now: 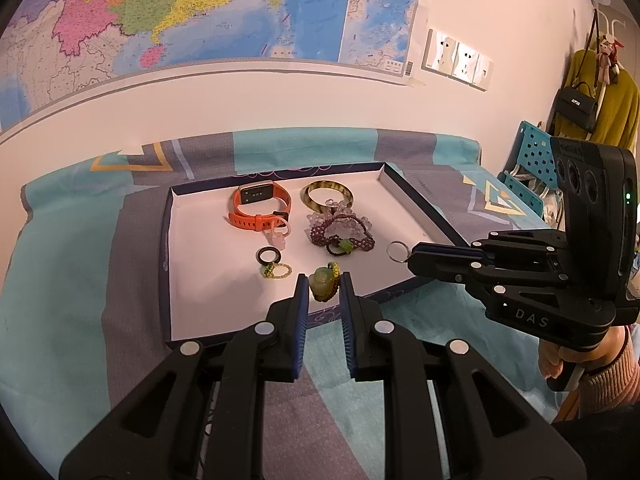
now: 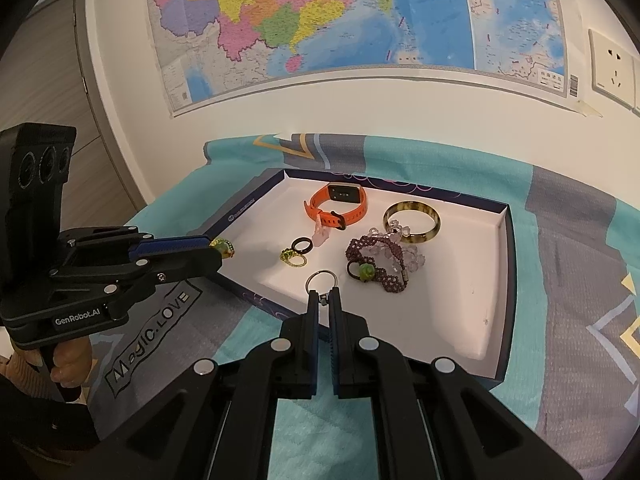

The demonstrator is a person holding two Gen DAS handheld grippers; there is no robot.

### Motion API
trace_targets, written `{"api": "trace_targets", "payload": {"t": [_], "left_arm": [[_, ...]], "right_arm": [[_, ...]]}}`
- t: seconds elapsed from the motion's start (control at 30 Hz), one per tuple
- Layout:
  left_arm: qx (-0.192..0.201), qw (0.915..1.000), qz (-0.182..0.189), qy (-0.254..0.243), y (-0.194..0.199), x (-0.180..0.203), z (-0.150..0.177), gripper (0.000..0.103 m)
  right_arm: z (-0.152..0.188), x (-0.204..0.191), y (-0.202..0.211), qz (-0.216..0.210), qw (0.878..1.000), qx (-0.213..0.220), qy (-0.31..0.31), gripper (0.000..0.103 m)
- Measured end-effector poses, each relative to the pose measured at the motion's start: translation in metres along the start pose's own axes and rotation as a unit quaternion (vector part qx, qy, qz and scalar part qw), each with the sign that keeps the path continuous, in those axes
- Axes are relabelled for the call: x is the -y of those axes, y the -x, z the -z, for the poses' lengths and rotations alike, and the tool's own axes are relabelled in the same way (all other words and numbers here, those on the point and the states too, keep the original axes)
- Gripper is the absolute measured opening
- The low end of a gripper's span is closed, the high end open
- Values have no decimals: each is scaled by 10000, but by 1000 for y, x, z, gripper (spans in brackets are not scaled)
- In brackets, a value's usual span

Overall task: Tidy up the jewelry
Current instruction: 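Carry the silver ring and yellow-green pendant with both grippers over the box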

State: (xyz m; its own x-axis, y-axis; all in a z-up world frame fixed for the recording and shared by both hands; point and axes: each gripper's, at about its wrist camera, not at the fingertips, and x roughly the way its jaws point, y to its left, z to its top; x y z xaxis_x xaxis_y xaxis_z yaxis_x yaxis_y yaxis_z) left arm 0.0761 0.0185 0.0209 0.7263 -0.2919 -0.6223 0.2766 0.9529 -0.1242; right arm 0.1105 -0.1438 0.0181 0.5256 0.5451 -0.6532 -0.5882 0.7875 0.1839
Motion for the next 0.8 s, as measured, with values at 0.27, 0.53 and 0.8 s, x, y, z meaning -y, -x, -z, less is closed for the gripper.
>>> {"api": "trace_targets", "payload": {"t": [0.27,0.53,0.8], "left_arm": [[-29,10000,-53,10,-9,-6,-7,16],[-38,10000,-76,-5,-14,-6,-8,16],[-47,9999,-100,-6,-18,-8,-10,16]], "right_arm": [[-1,1,-5,12,10000,-7,-19,4],[-3,2,-9,33,10000,-27,-24,4],[-4,2,-13,38,10000,-39,-18,4]]}}
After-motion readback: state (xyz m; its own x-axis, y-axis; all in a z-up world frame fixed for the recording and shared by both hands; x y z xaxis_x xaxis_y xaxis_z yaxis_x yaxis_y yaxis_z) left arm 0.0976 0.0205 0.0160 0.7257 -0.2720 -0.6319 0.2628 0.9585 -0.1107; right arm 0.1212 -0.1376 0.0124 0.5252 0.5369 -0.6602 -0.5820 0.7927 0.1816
